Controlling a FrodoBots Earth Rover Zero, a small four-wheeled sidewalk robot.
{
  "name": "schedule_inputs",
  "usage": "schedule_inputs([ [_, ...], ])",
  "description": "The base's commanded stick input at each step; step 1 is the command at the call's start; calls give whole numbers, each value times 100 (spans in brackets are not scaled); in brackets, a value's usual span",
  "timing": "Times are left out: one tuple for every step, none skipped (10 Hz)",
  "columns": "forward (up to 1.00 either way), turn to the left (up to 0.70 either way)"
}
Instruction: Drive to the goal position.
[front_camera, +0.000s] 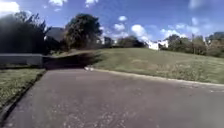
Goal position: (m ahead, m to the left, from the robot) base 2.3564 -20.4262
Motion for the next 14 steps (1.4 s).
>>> schedule_inputs([
  [0, -70],
  [0, -70],
  [0, -70],
  [0, -70],
  [0, -70],
  [0, -70],
  [0, -70],
  [0, -70],
  [0, -70],
  [0, -70],
  [0, -70],
  [0, -70],
  [0, -70],
  [0, -70],
])
